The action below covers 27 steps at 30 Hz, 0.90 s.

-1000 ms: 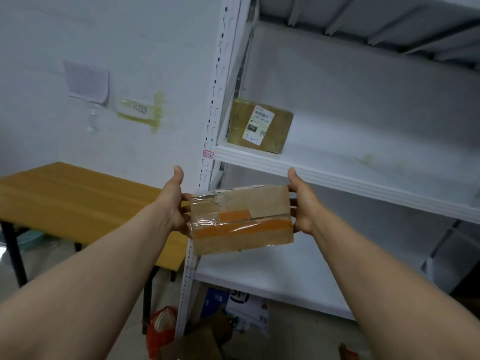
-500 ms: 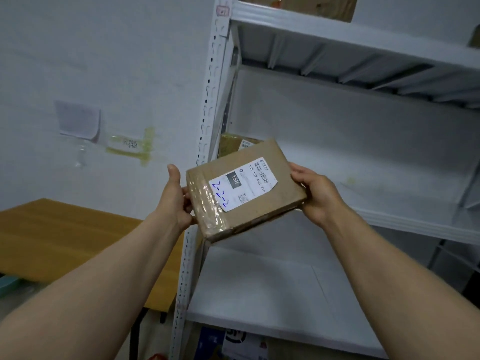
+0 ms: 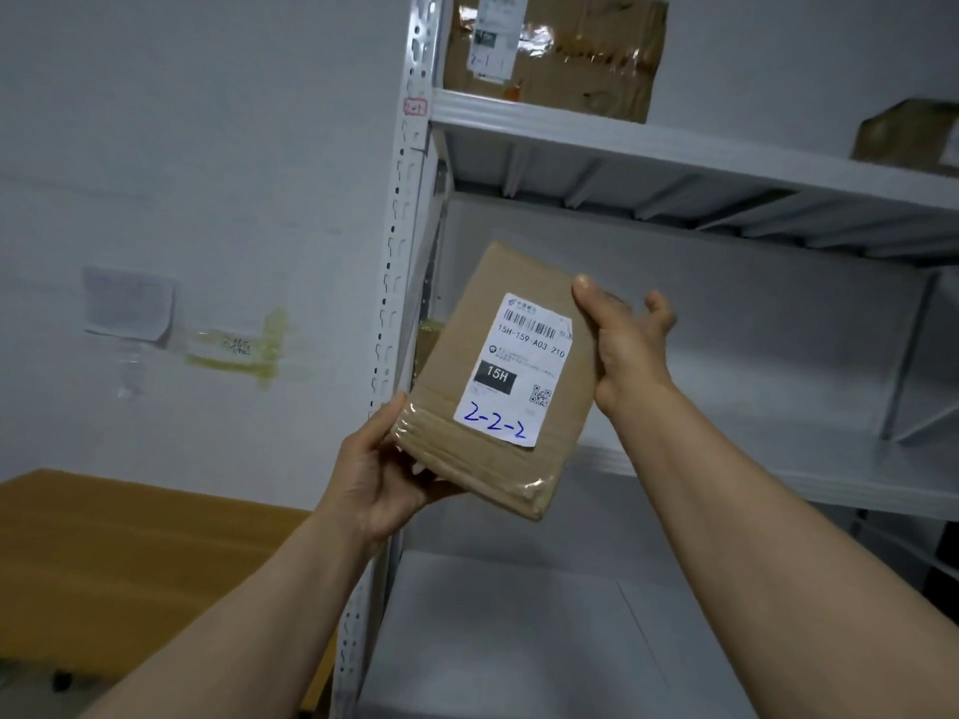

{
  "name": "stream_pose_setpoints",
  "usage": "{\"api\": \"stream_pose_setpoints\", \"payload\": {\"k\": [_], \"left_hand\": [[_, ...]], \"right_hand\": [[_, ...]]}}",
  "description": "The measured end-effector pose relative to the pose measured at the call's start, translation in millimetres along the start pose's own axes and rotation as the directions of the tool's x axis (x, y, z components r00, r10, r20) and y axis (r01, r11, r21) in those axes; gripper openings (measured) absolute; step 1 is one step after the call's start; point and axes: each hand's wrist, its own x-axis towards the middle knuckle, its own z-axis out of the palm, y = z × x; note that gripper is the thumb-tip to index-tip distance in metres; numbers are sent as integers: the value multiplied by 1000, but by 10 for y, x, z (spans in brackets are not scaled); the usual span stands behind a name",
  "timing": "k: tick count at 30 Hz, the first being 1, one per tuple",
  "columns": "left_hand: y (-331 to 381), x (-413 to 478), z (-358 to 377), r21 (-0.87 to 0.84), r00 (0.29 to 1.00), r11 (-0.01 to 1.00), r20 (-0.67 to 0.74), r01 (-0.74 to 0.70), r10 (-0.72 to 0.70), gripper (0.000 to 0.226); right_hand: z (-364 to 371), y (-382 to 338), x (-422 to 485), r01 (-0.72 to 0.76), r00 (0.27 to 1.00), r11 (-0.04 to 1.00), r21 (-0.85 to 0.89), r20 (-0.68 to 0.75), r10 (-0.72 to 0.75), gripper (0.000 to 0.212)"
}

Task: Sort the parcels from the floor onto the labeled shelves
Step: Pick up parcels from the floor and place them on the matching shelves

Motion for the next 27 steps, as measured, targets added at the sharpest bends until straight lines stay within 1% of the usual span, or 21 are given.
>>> {"api": "stream_pose_setpoints", "payload": {"k": [1,2,3,5,7,9,10,11,13,15,17,19,21,22,24,27], "left_hand": [[-4,11,47,-3,1000,1000,-4,-17,17,43],[-2,23,85,-12,1000,1000,-2,-29,29,42],[6,32,113,-27,999,999,5,-40,40,40],[27,66,145,-72,997,995,27,-64,66,37],[42,119,210,-92,996,992,24,-87,90,37],[60,172,357,-66,995,993,17,-95,97,47],[73,202,450,-47,994,993,21,-105,106,51],[91,234,534,-29,992,992,25,-122,123,53],[147,305,665,-4,988,988,31,-154,154,56],[208,372,738,50,984,984,44,-173,171,51],[238,433,763,131,985,976,50,-173,168,47],[213,484,779,162,988,974,36,-157,153,50],[158,525,822,170,990,975,20,-142,140,50],[129,548,855,203,990,969,16,-143,143,47],[101,624,971,336,985,927,16,-167,172,42],[154,821,1259,555,980,811,46,-184,191,41]], "right_hand": [[30,-13,-35,-70,997,997,35,-29,71,114],[55,-24,-69,-123,991,991,57,-38,125,113],[71,-32,-94,-147,988,987,63,-35,149,107],[62,-36,-105,-138,990,988,72,-5,139,100],[4,-44,-95,-95,993,992,86,76,89,93],[-67,-57,-95,-44,979,992,116,205,20,72],[-104,-69,-94,-47,962,990,136,273,8,64],[-135,-87,-96,-68,942,986,151,335,13,61],[-210,-124,-73,-95,905,988,125,423,34,69],[-310,-146,-36,-76,884,996,-41,460,86,84],[-443,-128,-3,-36,879,971,-235,455,142,98],[-571,-75,29,-7,880,952,-307,451,151,105],[-663,-8,60,-2,885,956,-295,445,139,107],[-701,24,84,8,895,961,-277,432,117,108],[-763,45,190,44,931,973,-228,364,43,108],[-840,-33,439,87,956,989,-121,288,-49,99]]}}
